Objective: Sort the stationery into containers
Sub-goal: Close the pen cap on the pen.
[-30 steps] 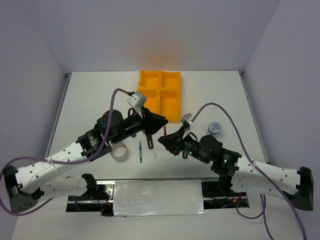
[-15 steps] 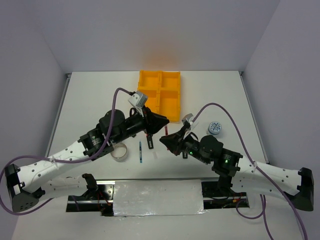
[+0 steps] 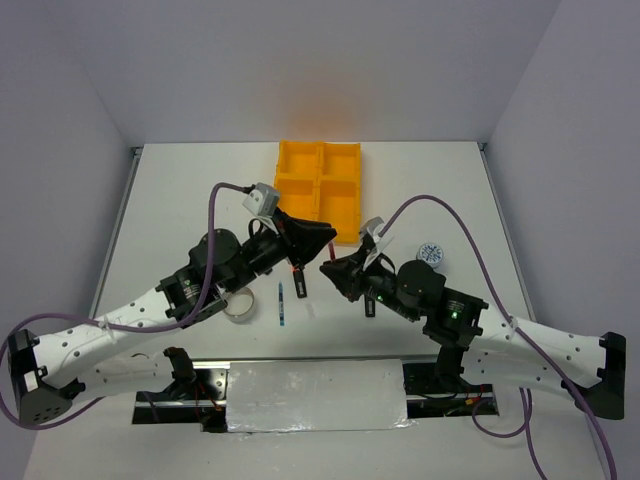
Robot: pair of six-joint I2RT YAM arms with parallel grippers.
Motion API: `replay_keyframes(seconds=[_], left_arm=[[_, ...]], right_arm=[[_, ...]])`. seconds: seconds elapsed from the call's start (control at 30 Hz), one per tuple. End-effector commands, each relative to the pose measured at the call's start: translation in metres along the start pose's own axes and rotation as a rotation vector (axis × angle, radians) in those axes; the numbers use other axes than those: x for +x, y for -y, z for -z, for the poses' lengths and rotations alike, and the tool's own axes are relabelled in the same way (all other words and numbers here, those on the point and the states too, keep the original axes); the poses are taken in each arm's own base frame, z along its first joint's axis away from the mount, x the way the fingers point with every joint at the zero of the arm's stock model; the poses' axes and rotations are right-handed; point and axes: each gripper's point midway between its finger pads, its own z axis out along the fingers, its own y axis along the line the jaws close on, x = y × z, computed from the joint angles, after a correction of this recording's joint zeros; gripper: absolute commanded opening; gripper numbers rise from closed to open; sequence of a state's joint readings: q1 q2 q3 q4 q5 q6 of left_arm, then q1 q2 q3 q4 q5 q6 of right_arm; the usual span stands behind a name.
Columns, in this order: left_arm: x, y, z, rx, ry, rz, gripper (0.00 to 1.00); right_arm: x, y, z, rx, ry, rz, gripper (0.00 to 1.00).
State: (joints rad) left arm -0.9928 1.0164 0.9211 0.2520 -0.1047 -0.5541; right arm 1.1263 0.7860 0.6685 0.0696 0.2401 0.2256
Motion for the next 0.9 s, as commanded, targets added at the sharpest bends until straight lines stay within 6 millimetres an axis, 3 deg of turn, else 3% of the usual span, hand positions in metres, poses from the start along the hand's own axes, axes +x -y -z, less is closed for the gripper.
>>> replay_keyframes(seconds=[0.0,0.1,0.17,0.33,0.43,0.47,0.53,0.57,0.63,0.73,0.77,0.8,0.87], left_arm=[[0.091,-0.021,0.014,-0.063,-0.275,-0.008,0.00],[0.108,-0.024,0.017,-0.067,-0.299,0.003,0.00],[0.119,-0.026,0.019,-0.078,-0.305,0.015,0.00],[0.156,-0.025,0.024,-0.069,-0.375,0.030,0.00],[0.164,-0.024,0.025,-0.084,-0.390,0.017,0.00],[0.162,-0.026,0.026,-0.095,-0.388,0.015,0.00],[0.139,-0.023,0.025,-0.109,-0.332,0.002,0.00],[0.133,-0.024,0.028,-0.121,-0.331,-0.012,0.00],[0.103,-0.017,0.028,-0.125,-0.271,-0.036,0.00],[0.078,-0.010,0.028,-0.119,-0.237,-0.075,0.01],[0.080,-0.011,0.030,-0.122,-0.259,-0.090,0.03],[0.077,-0.008,0.030,-0.113,-0.264,-0.094,0.05],[0.077,-0.005,0.029,-0.099,-0.276,-0.110,0.32]], right_arm=[[-0.150,-0.026,0.018,-0.077,0.421,-0.008,0.00],[-0.168,-0.033,0.021,-0.112,0.459,0.010,0.00],[-0.169,-0.031,0.013,-0.098,0.438,0.025,0.00],[-0.203,-0.035,0.020,-0.120,0.507,0.021,0.00],[-0.211,-0.035,0.024,-0.126,0.524,0.020,0.00],[-0.202,-0.044,0.021,-0.176,0.496,0.050,0.00],[-0.177,-0.048,0.009,-0.207,0.415,0.075,0.00],[-0.153,-0.047,0.001,-0.218,0.362,0.087,0.00],[-0.118,-0.048,-0.006,-0.255,0.288,0.093,0.00],[-0.092,-0.055,-0.005,-0.319,0.227,0.084,0.00],[-0.089,-0.055,-0.005,-0.320,0.216,0.076,0.00],[-0.087,-0.054,-0.004,-0.320,0.207,0.072,0.00],[-0.085,-0.051,-0.005,-0.297,0.198,0.041,0.00]])
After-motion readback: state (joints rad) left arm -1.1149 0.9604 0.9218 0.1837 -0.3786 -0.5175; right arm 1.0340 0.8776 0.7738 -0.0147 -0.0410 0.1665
